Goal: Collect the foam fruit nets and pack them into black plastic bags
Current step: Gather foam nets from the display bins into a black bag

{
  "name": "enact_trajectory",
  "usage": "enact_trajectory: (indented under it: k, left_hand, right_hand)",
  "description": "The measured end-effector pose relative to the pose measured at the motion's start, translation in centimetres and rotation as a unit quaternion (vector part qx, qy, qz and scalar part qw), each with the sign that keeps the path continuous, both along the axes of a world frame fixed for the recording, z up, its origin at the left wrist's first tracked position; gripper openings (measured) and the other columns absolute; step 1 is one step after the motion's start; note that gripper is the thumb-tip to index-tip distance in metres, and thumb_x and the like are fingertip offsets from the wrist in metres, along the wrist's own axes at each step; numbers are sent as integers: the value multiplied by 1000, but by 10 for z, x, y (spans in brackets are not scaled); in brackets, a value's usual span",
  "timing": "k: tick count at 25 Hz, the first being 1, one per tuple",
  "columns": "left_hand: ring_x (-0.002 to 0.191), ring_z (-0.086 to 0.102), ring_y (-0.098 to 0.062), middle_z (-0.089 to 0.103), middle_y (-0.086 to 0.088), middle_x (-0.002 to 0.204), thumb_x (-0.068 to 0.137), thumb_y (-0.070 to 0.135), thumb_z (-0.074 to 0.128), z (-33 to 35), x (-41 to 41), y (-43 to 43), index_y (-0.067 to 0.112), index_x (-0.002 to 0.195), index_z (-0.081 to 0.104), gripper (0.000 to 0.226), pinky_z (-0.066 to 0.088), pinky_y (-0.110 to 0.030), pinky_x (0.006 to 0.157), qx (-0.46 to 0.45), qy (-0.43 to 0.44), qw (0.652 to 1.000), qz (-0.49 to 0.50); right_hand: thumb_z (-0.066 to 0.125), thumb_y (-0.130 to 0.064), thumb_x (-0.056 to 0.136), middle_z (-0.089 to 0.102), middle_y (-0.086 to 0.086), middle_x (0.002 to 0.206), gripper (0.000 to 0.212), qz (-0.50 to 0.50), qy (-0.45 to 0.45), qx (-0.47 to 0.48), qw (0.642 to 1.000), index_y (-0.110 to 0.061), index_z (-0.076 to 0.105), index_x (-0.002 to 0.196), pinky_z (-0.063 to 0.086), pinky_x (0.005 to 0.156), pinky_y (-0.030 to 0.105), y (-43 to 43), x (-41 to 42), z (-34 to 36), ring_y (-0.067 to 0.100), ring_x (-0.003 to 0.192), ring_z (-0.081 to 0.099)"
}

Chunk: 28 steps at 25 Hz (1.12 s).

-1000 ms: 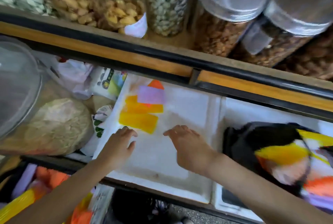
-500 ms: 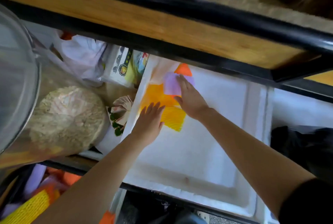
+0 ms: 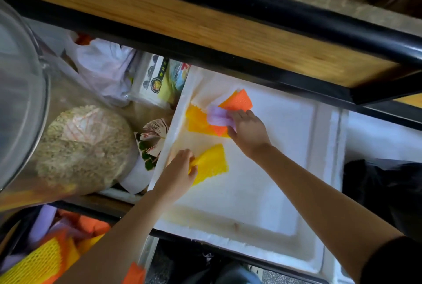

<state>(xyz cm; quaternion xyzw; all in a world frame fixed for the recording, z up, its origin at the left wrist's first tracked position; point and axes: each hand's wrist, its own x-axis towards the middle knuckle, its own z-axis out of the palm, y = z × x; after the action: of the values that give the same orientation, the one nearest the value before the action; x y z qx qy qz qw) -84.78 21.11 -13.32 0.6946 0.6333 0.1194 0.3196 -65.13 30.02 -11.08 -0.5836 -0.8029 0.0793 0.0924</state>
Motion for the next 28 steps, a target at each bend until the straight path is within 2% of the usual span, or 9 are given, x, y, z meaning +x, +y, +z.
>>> enact_trajectory:
  k: [2,6,11,14,16,18,20,25,28]
  left_hand:
    - [61,45,-12,42,1,73,94,13,52,11,0,-2,11,96,37,15,38,-12,50,-15,-39,996,82]
    - [73,50,-15,49,-3,92,93,6,53,23,13,-10,2,114,41,25,41,-8,51,-50,-140,967,205]
    - [82,52,-14,51,5,84,94,14,51,38,40,-24,13,106,45,13,37,-15,60,-182,-309,903,236]
    - [92,51,-1,51,9,95,90,34,60,45,35,-37,15,113,42,35,38,-12,68,-222,-369,879,207]
    - [93,53,-2,54,3,100,78,37,65,42,24,-44,14,112,45,46,40,-10,67,-179,-342,901,200]
    - [91,54,-14,54,-4,97,86,24,66,40,9,-46,12,106,47,30,41,-9,63,-151,-325,907,223]
    - [93,56,-18,56,-11,101,88,18,64,39,-5,-46,10,106,48,25,43,-15,67,-147,-324,902,245]
    - [101,59,-16,59,-8,110,77,34,67,47,-32,-43,14,113,50,44,49,-35,81,-128,-327,899,262]
    - [101,61,-18,61,-8,109,70,36,64,52,-39,-42,9,116,50,55,50,-40,84,-124,-326,898,269]
  right_hand:
    - [59,-14,78,64,15,87,27,-12,-1,-6,1000,-3,63,103,47,60,36,-14,8,9,36,79,59]
    - [56,-22,91,62,14,105,33,-66,105,-102,987,-4,53,119,42,70,35,-53,18,28,33,91,59]
    - [63,-18,89,63,2,100,40,-87,285,-258,919,-5,51,124,41,72,14,-98,-9,40,14,79,59]
    - [52,-8,94,65,-5,88,34,-55,311,-305,898,-12,49,128,42,74,6,-109,-15,46,-1,71,60]
    - [49,-6,95,65,-5,91,29,-13,290,-289,912,-16,56,121,44,77,12,-109,-14,49,-3,71,58]
    - [52,-4,92,64,3,103,25,-21,261,-189,946,-12,61,114,48,84,27,-95,-10,42,12,84,60]
    - [58,-4,88,57,13,119,34,-49,203,-116,971,-5,55,121,43,93,37,-72,-6,27,28,105,56]
    - [63,-33,87,21,10,153,79,-45,-15,-167,985,-11,18,148,31,104,39,-34,-8,-17,30,134,30]
    - [57,-21,90,27,12,148,67,-54,-54,-145,987,-13,22,147,42,92,42,-38,-13,-28,33,121,40]
